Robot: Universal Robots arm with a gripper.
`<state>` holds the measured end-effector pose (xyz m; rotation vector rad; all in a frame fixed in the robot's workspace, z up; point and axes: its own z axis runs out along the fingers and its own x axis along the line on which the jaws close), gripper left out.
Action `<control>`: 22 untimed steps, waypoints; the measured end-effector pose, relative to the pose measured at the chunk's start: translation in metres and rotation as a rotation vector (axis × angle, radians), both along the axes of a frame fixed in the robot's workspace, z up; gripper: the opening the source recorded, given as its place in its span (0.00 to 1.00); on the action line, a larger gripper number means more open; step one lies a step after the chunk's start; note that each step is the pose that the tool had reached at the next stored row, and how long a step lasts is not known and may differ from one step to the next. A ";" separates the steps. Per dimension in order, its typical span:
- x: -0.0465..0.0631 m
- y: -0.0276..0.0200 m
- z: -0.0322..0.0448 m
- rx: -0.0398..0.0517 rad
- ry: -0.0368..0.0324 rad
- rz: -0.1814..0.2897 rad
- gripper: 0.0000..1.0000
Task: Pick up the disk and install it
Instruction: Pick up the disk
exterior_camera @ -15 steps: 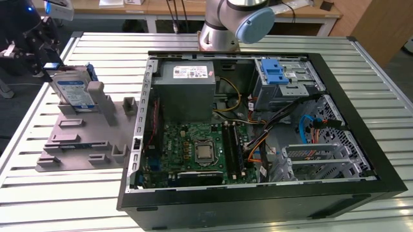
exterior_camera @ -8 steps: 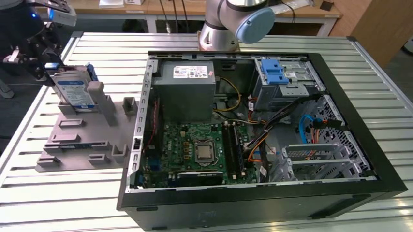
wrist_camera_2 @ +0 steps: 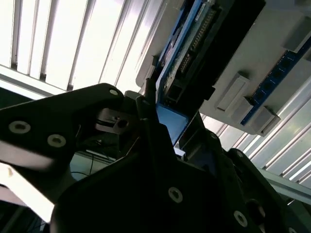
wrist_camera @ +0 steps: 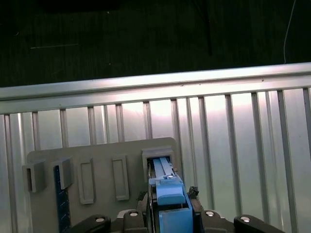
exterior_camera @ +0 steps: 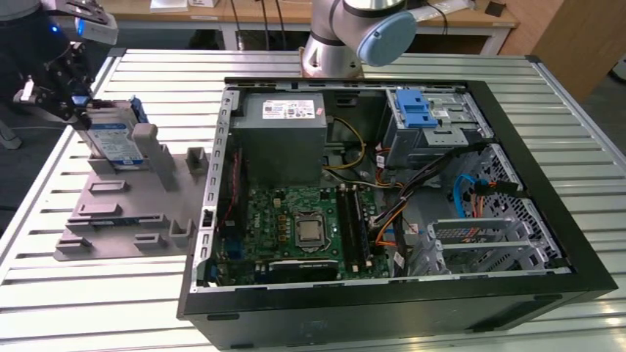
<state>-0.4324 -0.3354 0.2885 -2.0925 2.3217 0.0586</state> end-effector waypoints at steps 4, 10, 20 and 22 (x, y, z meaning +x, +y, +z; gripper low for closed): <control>0.000 0.0000 0.0032 0.0002 -0.0015 0.000 0.37; 0.000 0.0000 0.0026 0.0000 -0.0010 0.049 0.37; -0.002 -0.0033 0.0026 0.0001 -0.0011 0.078 0.37; -0.002 -0.0034 0.0026 0.0000 -0.0010 0.079 0.38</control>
